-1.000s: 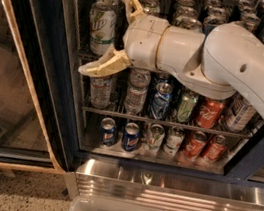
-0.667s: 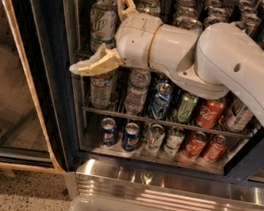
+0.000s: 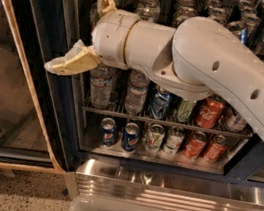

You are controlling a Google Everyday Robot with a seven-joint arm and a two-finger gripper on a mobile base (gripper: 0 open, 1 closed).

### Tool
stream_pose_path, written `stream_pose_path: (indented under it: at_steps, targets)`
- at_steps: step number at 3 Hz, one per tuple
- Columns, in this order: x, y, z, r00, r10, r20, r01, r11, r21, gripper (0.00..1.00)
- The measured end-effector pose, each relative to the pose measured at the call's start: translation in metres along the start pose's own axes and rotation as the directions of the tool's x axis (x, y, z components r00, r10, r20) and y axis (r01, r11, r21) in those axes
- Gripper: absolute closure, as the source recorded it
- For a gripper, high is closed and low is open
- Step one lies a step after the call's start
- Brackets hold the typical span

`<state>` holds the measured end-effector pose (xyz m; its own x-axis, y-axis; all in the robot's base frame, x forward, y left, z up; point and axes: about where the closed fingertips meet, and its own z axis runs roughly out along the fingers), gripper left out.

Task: Pick 7up can from top shelf of fridge

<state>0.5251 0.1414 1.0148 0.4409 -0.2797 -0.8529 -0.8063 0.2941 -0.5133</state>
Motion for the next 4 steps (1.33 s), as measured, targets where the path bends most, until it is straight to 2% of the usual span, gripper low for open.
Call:
stream_pose_path:
  at_steps: [1,2,3,4]
  targets:
    - [0.000,0.000,0.000,1.000,0.000,0.000,0.000,1.0000,0.000,0.00]
    - [0.002,0.011,0.009,0.999,0.050,0.009,-0.050,0.9983,0.030,0.00]
    - [0.012,0.033,0.012,0.992,0.126,0.000,-0.125,0.9859,0.111,0.00]
    - [0.030,0.045,0.004,0.986,0.167,-0.019,-0.159,0.9627,0.219,0.00]
